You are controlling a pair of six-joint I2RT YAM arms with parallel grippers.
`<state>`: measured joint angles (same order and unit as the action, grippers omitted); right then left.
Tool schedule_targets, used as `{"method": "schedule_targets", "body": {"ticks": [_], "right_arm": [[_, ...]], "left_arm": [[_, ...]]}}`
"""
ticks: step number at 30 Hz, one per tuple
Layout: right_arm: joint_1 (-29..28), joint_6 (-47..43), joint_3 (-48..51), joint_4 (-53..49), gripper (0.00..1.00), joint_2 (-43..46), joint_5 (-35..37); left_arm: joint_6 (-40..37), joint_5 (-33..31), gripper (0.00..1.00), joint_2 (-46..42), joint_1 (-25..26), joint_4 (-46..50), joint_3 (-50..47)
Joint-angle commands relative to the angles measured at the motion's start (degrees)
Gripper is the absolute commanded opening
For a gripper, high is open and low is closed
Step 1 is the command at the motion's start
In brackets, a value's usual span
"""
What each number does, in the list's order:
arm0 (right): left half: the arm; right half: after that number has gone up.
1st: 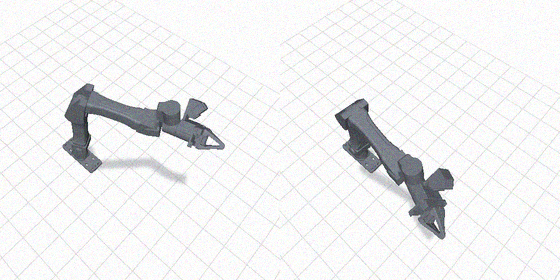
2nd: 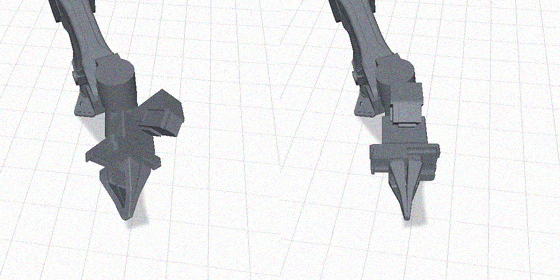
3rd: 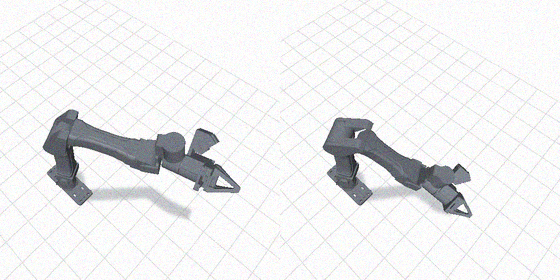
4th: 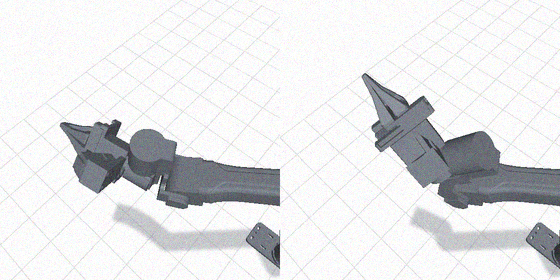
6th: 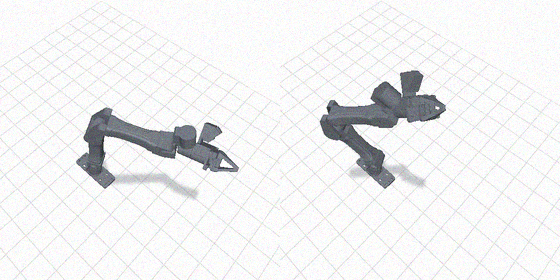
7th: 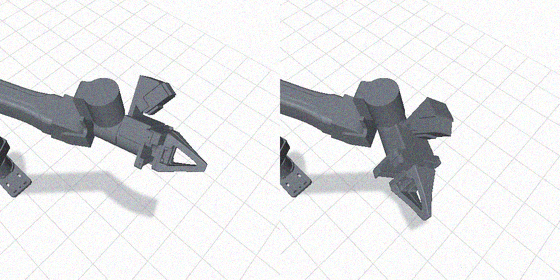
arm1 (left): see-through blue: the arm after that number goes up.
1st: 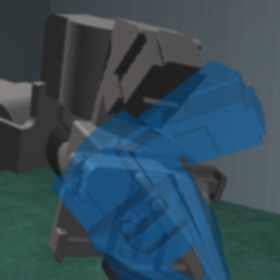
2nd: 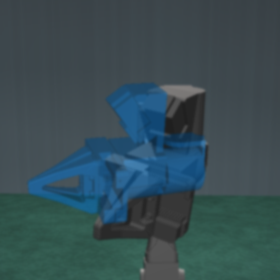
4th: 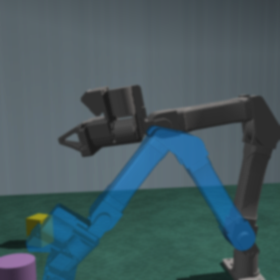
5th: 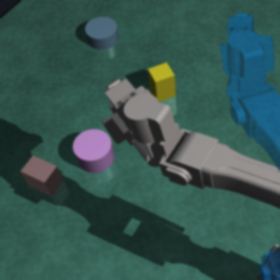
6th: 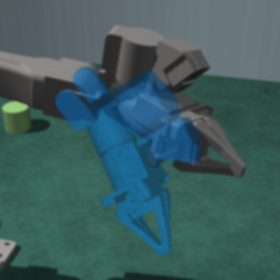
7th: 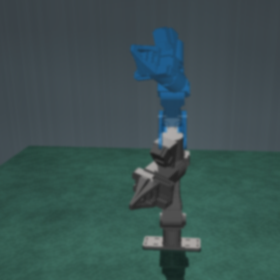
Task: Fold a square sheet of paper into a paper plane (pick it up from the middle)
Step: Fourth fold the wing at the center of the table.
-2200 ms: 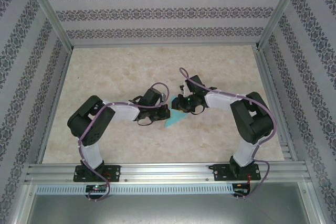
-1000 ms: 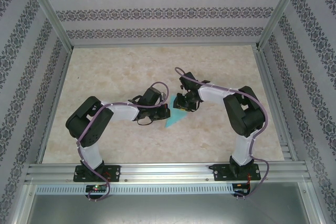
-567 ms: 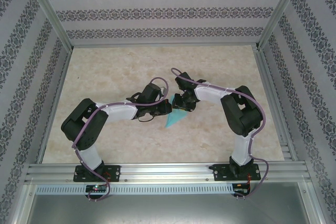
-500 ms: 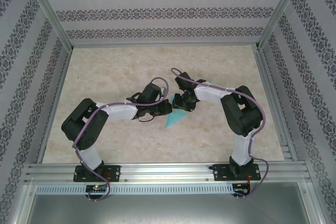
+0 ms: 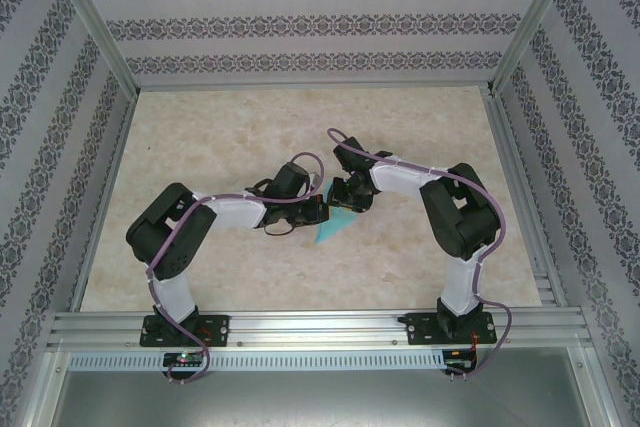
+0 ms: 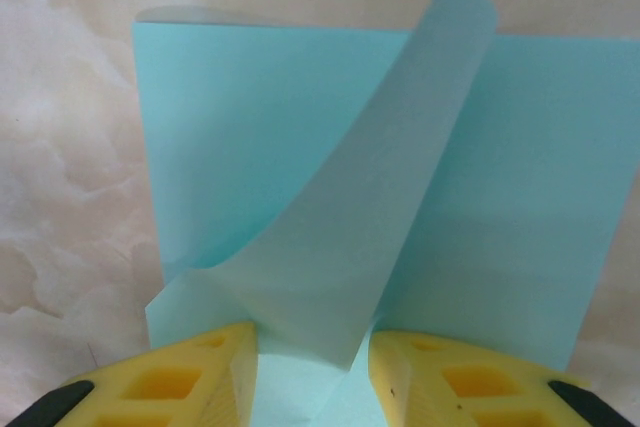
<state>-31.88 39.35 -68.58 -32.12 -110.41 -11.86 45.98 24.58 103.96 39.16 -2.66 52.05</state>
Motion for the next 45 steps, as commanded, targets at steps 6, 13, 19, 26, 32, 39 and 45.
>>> {"method": "schedule_targets", "body": {"ticks": [6, 13, 19, 26, 32, 39, 45], "right_arm": [[0.07, 0.90, 4.37, -1.54, 0.40, -6.17, 3.77], [0.15, 0.76, 4.66, -1.21, 0.40, -6.18, 3.42], [0.75, -0.76, 4.20, -0.39, 0.39, -3.78, 1.25], [3.59, -5.57, 4.09, 3.93, 0.42, 9.64, -6.38], [4.90, -8.86, 8.76, 9.60, 0.40, 15.47, -14.71], [4.59, -7.78, 11.66, 15.98, 0.08, 10.15, -19.86], [3.94, -8.93, 11.62, 17.57, 0.01, 6.02, -22.61]], "left_arm": [[-0.26, -4.13, 0.05, 1.83, 0.22, 2.36, 1.39], [-0.36, -4.70, 0.05, 2.29, 0.22, 2.90, 1.67], [-0.36, -4.88, 0.03, 3.05, 0.23, 4.88, 1.65], [-0.36, -7.20, 0.03, 3.44, 0.31, 9.33, 0.69], [0.01, -8.19, 0.02, 4.05, 0.38, 10.75, 0.33], [0.26, -8.69, 0.01, 4.40, 0.31, 12.00, 0.70], [0.67, -8.79, 0.00, 4.49, 0.34, 12.37, 0.51]]}}
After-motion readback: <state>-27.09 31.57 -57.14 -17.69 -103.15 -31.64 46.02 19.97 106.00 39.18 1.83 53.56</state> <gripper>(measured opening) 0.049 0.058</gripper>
